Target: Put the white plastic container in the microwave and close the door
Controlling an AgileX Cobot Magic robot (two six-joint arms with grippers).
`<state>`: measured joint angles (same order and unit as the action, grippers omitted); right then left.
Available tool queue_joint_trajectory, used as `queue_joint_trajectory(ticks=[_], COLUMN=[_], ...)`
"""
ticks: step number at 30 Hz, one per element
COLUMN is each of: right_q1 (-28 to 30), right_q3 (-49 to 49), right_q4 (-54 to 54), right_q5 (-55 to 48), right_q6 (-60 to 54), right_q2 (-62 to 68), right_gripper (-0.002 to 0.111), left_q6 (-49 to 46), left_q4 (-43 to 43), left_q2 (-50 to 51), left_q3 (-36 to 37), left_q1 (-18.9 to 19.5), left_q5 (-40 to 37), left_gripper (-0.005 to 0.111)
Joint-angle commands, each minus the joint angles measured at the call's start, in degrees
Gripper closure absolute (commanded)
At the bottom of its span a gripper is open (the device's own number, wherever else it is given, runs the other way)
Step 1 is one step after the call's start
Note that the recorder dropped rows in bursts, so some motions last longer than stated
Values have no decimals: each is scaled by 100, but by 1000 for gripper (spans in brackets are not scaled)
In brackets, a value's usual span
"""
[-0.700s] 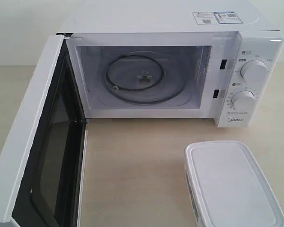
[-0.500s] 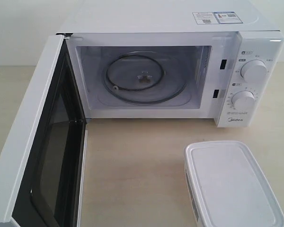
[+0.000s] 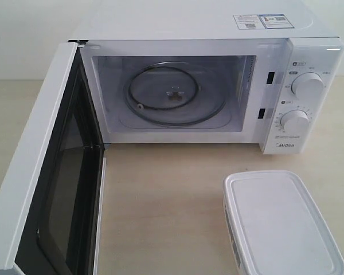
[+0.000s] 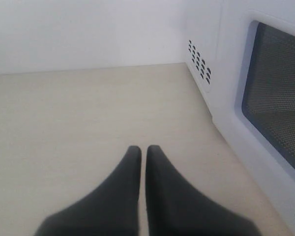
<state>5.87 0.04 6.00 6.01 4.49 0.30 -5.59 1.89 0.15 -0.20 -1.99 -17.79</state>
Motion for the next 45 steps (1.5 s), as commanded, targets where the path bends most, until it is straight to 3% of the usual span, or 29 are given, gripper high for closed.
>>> queue_joint_trajectory(ticks=[1, 4, 6, 9, 18, 25, 29, 33, 36, 45], right_q1=[29, 29, 29, 29, 16, -860, -1634, -2196, -2244, -2244], right_q3=[-4, -4, -4, -288, -2325, -4091, -4203, -4203, -4203, -4203], right_q4=[48, -82, -290, -406, -241, -270, -270, -282, -179, 218], right_q5=[753, 1830, 2678, 2768, 625, -785, -539, -1996, -3237, -4398], right_q6=[-2, 134, 802, 1006, 993, 1197, 1197, 1839, 2539, 2904], right_q2=[-30, -30, -30, -30, 302, 2277, 2627, 2948, 3432, 4297], right_gripper=[108, 108, 108, 108, 108, 108, 108, 108, 108, 108], left_q6=[-43, -43, -43, -43, -43, -43, -43, -43, -43, -43], left_q4=[-2, -2, -2, -2, -2, -2, -2, -2, -2, -2], left_q2=[-15, -15, -15, -15, -15, -15, -15, -15, -15, -15], left_q3=[20, 20, 20, 20, 20, 20, 20, 20, 20, 20], left_q1=[21, 21, 21, 21, 21, 21, 21, 21, 21, 21], left_q5=[22, 22, 22, 22, 22, 22, 22, 22, 22, 22], left_gripper=[102, 102, 102, 102, 102, 102, 102, 102, 102, 102])
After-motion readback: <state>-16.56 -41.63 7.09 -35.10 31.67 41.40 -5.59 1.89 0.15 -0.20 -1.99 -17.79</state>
